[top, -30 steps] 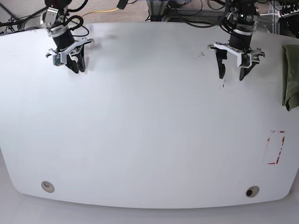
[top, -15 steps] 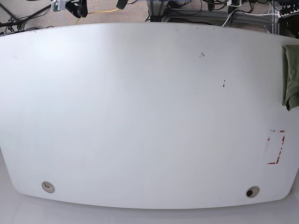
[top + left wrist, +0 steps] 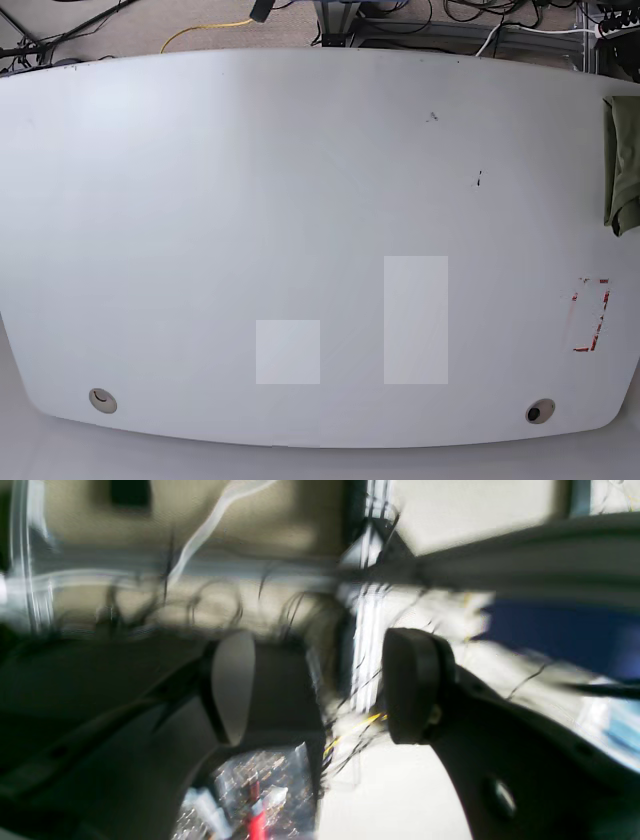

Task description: Fold the T-shirt properly

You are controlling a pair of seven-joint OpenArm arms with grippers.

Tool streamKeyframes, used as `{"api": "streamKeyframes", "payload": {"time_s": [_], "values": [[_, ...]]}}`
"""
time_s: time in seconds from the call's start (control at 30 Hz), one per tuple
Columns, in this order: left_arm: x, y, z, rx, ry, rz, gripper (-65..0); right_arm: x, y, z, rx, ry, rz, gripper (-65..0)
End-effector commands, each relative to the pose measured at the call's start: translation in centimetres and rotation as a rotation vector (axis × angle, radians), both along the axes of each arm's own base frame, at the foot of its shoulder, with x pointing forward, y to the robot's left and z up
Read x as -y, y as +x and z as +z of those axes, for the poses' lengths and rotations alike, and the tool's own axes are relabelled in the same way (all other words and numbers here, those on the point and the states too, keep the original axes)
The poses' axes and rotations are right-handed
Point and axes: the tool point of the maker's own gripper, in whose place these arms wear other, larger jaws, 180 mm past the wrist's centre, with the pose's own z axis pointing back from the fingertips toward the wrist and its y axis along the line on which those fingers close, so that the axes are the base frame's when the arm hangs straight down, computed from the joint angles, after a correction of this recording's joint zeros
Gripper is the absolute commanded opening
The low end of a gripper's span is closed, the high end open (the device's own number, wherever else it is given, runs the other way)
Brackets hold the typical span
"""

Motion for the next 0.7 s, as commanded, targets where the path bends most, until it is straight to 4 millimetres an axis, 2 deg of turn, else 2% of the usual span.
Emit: {"api": "streamKeyframes", "payload": {"time_s": [0.0,0.17,0.3,0.37,0.5,0.53,0.67], "values": [[-0.5,-0.4,-1.3,-0.018,-0.013,0.02,-28.3,0.0,-0.7,-1.8,-0.04,0.014,-0.012,-52.8],[-1.4,-0.4,-4.6,-0.099,-0.025,0.055,-28.3,0.8,-0.4,-5.4,-0.12,0.004,-0.002,-52.8],[-1.0,0.2,-6.5,-0.145,-0.049,0.088,-28.3,2.4,0.7,-7.8,-0.171,-0.052,-0.026,-52.8],[-1.5,0.9,-7.1,-0.157,-0.049,0.091,-28.3,2.3,1.1,-8.6,-0.187,-0.055,-0.03,-52.8],[-0.2,1.5,-8.4,-0.211,-0.071,0.032,-28.3,2.2,2.2,-10.0,-0.221,-0.089,0.037,-52.8],[-0.1,2.2,-8.8,-0.222,-0.051,0.019,-28.3,2.0,2.3,-10.5,-0.235,-0.112,0.054,-52.8],[-1.1,2.2,-9.8,-0.288,0.059,-0.032,-28.3,2.1,2.8,-11.8,-0.275,-0.192,0.103,-52.2]]}}
